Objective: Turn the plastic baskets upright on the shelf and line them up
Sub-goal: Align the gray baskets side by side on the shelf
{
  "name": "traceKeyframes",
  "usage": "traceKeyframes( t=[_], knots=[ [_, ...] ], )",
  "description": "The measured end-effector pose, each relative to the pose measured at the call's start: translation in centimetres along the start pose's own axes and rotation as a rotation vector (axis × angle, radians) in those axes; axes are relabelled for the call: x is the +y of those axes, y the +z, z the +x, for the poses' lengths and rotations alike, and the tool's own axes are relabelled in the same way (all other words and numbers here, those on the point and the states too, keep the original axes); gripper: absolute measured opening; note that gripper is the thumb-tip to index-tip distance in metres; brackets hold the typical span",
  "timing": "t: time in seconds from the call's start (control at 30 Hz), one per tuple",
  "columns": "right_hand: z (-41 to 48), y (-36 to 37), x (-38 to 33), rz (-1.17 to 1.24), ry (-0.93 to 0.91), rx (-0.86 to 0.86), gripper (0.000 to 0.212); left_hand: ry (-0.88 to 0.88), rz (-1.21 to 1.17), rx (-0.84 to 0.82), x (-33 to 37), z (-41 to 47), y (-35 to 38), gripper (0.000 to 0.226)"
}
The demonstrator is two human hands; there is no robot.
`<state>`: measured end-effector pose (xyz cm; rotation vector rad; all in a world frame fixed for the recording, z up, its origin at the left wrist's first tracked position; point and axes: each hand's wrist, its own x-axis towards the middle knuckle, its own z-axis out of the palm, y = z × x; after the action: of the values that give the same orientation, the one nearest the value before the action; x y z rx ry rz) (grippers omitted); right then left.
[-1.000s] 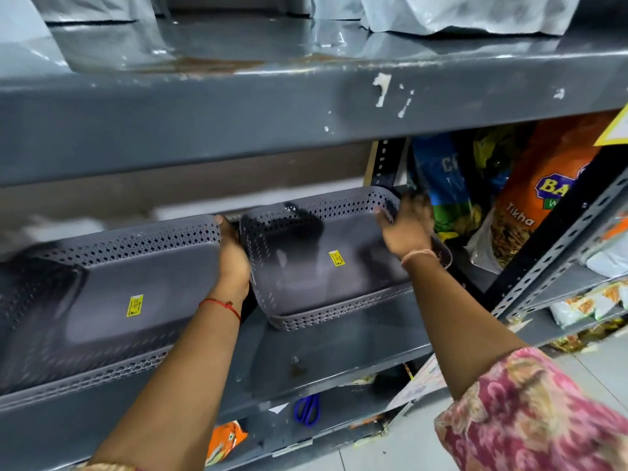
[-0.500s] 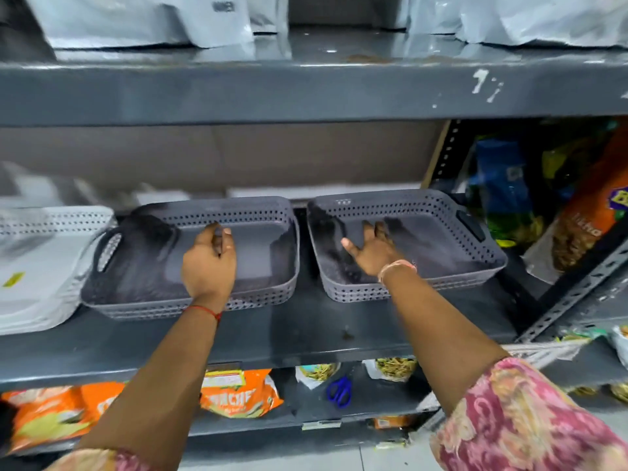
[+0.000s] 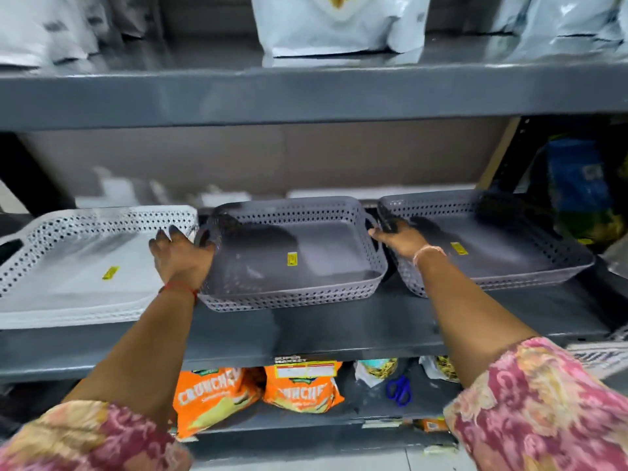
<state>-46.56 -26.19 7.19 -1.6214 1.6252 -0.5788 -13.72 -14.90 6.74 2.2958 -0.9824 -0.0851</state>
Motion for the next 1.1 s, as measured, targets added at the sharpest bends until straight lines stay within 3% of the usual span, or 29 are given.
traceKeyframes(
  t=[0.1, 0.2, 0.43, 0.57, 0.8, 1.1],
  knots=[
    [0.0, 0.7, 0.0, 0.010, 0.047, 0.031, 0.059, -0.060, -0.142, -0.307, -1.7, 2.0, -0.7, 0.084],
    [0.3, 1.2, 0.2, -0.022, 0.075, 0.059, 0.068, -0.033, -0.200, -0.449, -3.2, 3.1, -0.8, 0.074],
    [-0.3, 2.9, -1.0, 0.036, 0.123, 0.055, 0.050, 0.053, -0.205, -0.491, -3.0, 3.6, 0.1, 0.036],
    [-0.3, 3.3, -1.5, 0.036, 0.101, 0.098, 0.049, 0.093, -0.244, -0.513, -2.9, 3.6, 0.5, 0.046],
    [1.1, 3.8, -1.1, -0.006, 0.110, 0.161, 0.038, 0.120, -0.218, -0.438, -2.3, 4.6, 1.2, 0.038],
    [4.3, 3.9, -1.9, -0.069, 0.105, 0.184, 0.052, 0.132, -0.187, -0.423, -0.9, 6.9, 2.8, 0.030]
  ],
)
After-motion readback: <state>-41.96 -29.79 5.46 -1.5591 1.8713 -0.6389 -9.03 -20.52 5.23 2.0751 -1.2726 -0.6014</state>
